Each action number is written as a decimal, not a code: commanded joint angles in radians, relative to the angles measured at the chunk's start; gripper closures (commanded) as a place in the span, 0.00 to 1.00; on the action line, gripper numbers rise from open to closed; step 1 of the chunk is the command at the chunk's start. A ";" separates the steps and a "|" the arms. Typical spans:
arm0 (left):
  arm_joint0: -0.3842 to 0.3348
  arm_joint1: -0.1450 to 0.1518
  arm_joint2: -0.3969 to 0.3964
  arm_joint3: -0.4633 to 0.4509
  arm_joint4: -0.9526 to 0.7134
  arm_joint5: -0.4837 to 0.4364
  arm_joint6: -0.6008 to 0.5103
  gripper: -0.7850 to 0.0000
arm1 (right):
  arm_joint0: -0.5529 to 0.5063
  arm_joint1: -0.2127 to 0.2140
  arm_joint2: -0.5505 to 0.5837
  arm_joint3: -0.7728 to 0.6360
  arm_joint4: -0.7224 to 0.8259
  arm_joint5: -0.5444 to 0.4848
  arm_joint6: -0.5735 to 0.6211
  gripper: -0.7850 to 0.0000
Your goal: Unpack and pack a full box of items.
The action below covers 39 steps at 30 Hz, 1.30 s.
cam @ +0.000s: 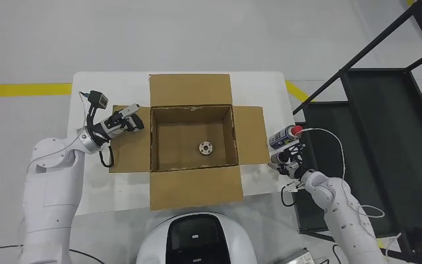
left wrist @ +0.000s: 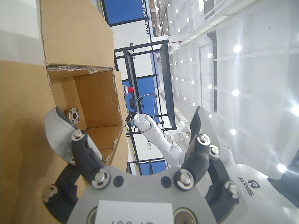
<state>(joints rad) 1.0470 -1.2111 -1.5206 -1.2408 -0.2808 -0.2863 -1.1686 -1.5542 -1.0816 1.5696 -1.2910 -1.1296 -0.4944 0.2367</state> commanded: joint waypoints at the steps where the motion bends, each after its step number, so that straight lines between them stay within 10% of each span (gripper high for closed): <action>1: 0.000 0.000 0.000 0.000 0.000 0.000 0.000 0.00 | 0.002 0.000 -0.003 0.006 0.006 -0.005 -0.004 1.00; 13: 0.000 0.000 0.000 0.000 0.000 0.000 0.000 0.00 | -0.036 0.011 0.032 -0.031 0.075 -0.124 -0.018 1.00; 31: 0.000 0.000 0.000 0.000 0.000 0.000 0.000 0.00 | -0.345 0.053 0.342 -0.549 0.130 -0.316 -0.061 1.00; 39: 0.000 0.000 0.000 0.000 0.000 0.000 0.000 0.00 | -0.293 0.054 0.252 -0.643 0.173 -0.357 -0.049 1.00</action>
<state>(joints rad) 1.0470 -1.2111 -1.5206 -1.2408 -0.2808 -0.2863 -1.1686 -1.8708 -1.0282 1.8500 -1.9354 -0.9640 -0.8492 0.1771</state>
